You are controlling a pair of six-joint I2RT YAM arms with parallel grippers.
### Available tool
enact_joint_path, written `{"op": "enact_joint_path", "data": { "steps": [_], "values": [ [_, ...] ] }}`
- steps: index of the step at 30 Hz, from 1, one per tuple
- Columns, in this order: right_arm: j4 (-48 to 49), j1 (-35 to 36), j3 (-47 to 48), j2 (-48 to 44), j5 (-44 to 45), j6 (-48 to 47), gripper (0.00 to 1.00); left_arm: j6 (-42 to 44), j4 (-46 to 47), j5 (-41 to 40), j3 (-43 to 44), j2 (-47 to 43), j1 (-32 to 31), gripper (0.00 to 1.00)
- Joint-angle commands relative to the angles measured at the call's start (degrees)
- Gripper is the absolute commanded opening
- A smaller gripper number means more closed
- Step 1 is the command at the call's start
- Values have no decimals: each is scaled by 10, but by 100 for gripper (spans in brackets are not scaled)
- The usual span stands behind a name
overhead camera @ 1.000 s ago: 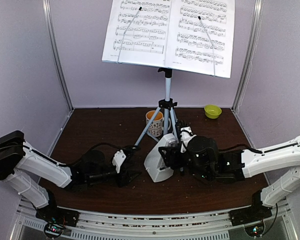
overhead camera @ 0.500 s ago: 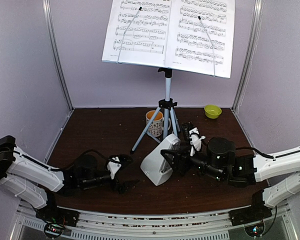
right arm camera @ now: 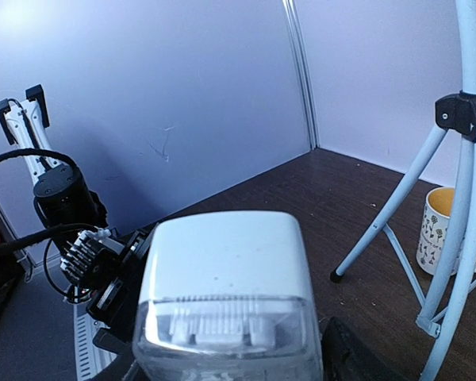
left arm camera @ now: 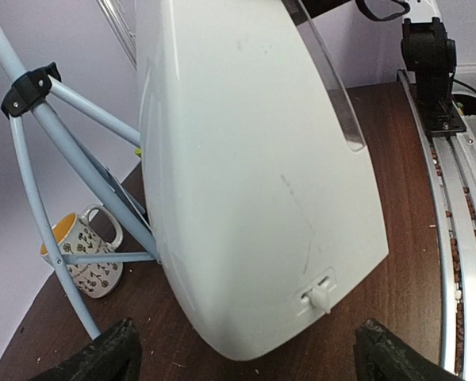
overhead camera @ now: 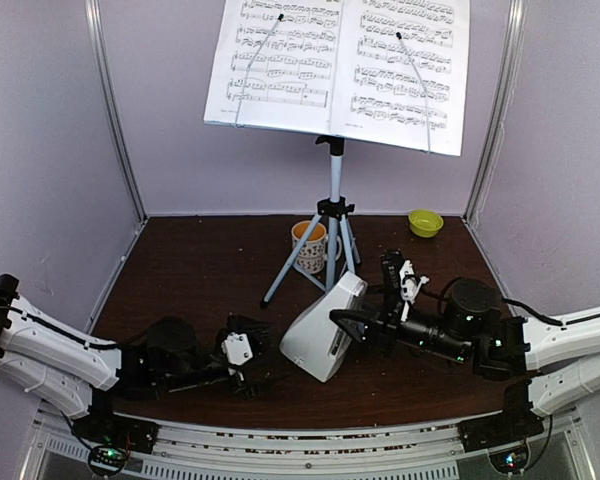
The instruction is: Set up the instrument practice props
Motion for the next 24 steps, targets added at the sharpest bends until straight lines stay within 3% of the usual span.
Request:
{"op": "enact_joint_path", "data": {
  "steps": [1,12,24],
  "values": [
    [103,-5,5,-19,-30,-3,0,15,2,-54,40,16,-18,95],
    [90,-5,28,13,19,32,0,-23,17,-69,75,89,-17,90],
    [98,-4,32,33,19,43,0,-46,48,-39,67,112,7,50]
  ]
}}
